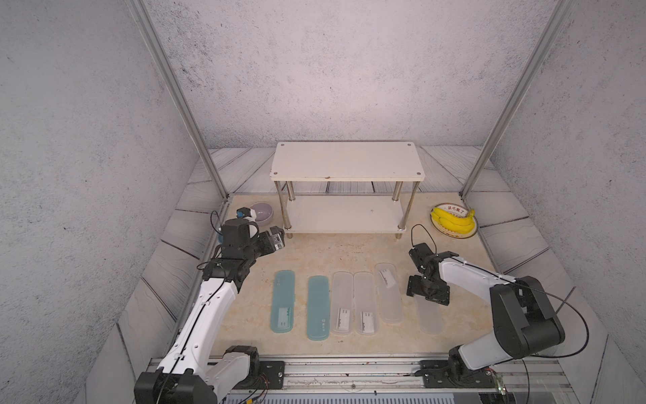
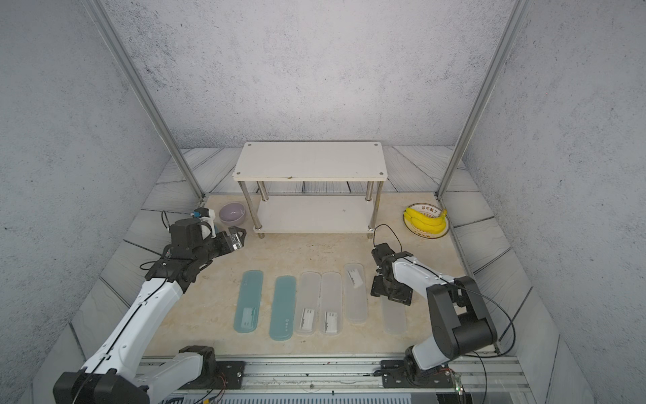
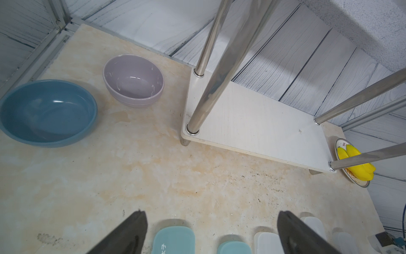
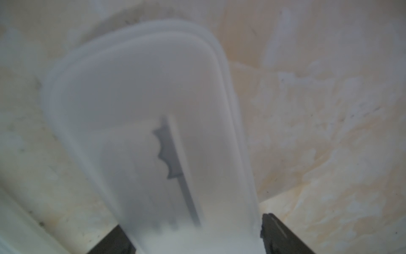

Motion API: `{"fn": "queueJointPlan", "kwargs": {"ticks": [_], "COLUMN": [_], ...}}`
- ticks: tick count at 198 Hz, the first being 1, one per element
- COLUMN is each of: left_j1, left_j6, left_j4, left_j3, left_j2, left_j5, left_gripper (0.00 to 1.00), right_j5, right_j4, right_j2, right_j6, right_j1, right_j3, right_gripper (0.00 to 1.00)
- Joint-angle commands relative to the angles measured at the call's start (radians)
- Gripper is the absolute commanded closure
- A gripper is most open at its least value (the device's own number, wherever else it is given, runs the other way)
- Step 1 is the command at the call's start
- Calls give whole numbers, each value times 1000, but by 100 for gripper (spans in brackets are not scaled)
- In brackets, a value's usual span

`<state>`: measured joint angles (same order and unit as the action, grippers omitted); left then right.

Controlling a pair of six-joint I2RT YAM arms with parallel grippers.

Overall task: Place the pencil cases on the shelf according to color
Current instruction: Pick up the pencil case from the center of the board.

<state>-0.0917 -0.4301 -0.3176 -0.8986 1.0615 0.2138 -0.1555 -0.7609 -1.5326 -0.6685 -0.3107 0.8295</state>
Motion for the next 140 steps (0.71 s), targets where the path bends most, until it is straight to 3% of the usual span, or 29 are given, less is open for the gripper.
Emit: {"fn": "queueJointPlan", "kwargs": {"ticks": [1,19,50,60,68,84,118,140], "left_j1": [-7,-7,-10,-11,-12,-14,-19,-20], "left_j6": [15,20,23,24,25,30,36,22], "left_j4": [-7,-12,-15,-17,-19,-26,-26,-14], "left_j3": [8,7,10,10,9,8,9,12], "left_j2": [2,2,-6,-7,-7,-10,-17,-11], "left_j5": [-6,-13,-24,-25,-24,-28,-40,-26], "left_gripper": [1,1,1,1,1,1,1,1], "right_j5": [21,-6,-18,-23,-27,-44,-90,-40], "right_j4": [52,48,39,24,9,-29,-137,-186], "right_j2": [-60,-92,-161,-185,-199,-199,-51,94], "right_j6": [35,47,78,84,89,90,72,31], "right_j1": [3,4,16,19,20,20,21,10], "right_j3": [54,102,204,237,260,285,256,154], "right_gripper": [29,39,39,32,17,6,0,0]}}
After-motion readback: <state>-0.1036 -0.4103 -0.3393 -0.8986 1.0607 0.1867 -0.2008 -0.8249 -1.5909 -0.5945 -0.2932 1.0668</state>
